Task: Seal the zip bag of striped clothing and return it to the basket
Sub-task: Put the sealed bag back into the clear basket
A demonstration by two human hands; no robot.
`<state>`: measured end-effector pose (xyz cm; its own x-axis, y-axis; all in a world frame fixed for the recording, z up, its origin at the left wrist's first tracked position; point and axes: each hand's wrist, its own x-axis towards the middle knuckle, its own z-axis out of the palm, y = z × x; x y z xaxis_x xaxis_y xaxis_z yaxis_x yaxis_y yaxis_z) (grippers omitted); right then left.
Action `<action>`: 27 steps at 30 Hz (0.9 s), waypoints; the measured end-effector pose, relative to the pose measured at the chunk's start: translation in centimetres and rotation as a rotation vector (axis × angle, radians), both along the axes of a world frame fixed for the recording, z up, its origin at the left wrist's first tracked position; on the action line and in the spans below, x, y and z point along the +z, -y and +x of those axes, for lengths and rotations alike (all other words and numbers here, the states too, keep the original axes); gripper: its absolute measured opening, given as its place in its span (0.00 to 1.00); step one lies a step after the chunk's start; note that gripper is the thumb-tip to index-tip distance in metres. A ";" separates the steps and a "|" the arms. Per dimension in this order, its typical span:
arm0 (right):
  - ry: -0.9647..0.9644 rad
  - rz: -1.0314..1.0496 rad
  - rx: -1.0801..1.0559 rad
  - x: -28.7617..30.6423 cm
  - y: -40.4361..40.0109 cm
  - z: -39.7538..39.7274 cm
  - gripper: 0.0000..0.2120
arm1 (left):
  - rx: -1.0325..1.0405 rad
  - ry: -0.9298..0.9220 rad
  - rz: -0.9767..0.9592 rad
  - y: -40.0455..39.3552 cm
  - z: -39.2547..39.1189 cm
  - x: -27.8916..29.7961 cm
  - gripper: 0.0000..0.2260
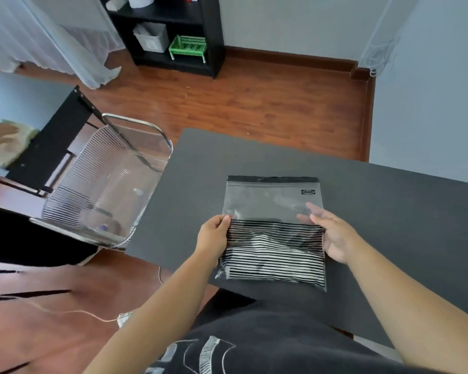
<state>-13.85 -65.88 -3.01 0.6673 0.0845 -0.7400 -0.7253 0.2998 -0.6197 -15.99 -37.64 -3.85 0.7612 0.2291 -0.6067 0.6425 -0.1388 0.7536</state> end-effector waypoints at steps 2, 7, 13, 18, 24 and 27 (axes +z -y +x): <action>0.032 0.014 0.023 0.3 -0.7 0.8 0.15 | 0.056 0.038 0.019 -0.4 -0.4 0.5 0.12; 0.099 0.086 0.104 1.2 -4.4 3.2 0.15 | 0.134 0.201 0.137 -3.8 0.3 2.8 0.13; 0.130 0.061 0.242 3.2 -10.8 7.3 0.13 | 0.099 0.334 0.137 -10.9 2.4 5.7 0.12; 0.193 -0.022 0.235 5.8 -18.1 12.6 0.11 | 0.020 0.319 0.196 -19.0 4.0 7.3 0.11; 0.415 -0.213 0.449 7.6 -27.9 16.6 0.03 | 0.050 0.276 0.273 -30.5 6.7 7.4 0.10; 0.480 -0.298 0.525 7.2 -32.6 17.8 0.05 | 0.046 0.219 0.367 -35.2 8.1 6.2 0.10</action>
<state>3.97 -33.31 4.22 0.8482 0.3215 -0.4210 -0.3580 -0.2380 -0.9029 -7.84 -2.40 2.31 0.8472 0.4360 -0.3035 0.4842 -0.3984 0.7790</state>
